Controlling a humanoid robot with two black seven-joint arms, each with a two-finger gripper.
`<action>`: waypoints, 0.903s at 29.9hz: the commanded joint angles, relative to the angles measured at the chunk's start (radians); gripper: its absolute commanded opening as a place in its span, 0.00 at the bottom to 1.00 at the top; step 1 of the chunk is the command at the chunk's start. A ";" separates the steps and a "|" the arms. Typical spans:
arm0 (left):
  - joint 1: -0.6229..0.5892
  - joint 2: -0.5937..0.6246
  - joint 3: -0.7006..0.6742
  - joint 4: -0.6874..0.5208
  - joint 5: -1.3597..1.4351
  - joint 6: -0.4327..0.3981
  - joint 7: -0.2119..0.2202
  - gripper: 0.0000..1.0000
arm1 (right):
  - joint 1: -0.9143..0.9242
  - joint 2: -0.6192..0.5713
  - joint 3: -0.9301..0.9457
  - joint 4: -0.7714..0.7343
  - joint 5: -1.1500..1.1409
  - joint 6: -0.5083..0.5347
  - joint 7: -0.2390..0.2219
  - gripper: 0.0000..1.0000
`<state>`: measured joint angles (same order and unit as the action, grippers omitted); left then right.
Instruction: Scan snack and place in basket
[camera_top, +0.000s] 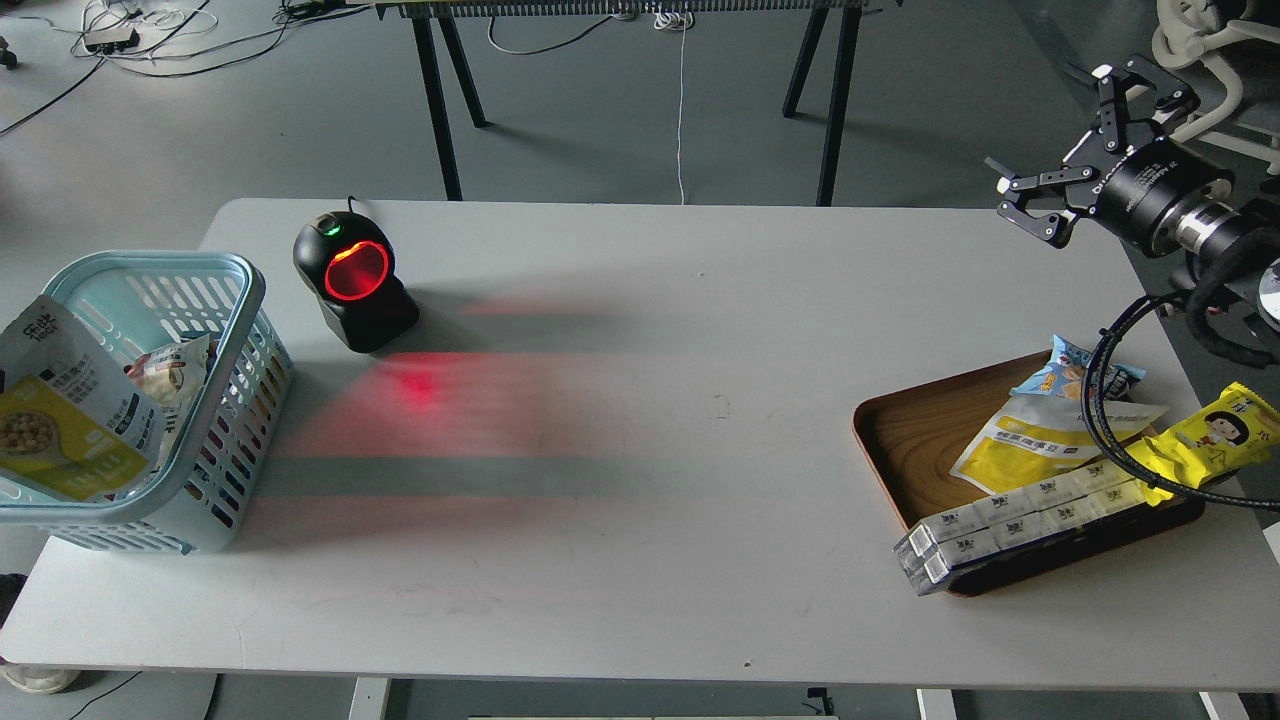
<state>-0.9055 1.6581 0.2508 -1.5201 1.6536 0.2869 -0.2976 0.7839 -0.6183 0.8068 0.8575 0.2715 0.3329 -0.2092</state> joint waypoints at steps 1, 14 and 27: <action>0.000 -0.014 0.007 0.000 -0.002 0.003 0.003 0.05 | 0.000 0.000 0.000 0.000 0.000 0.000 0.001 0.97; -0.001 -0.024 -0.002 0.001 -0.002 0.028 0.002 0.98 | 0.000 -0.001 0.000 0.000 0.000 0.000 0.001 0.97; -0.047 0.026 -0.315 0.000 -0.190 0.034 0.005 0.99 | 0.009 0.000 0.000 0.002 0.000 0.000 -0.001 0.97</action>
<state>-0.9510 1.6954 0.0119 -1.5201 1.5437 0.3326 -0.2973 0.7870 -0.6188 0.8068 0.8577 0.2715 0.3329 -0.2093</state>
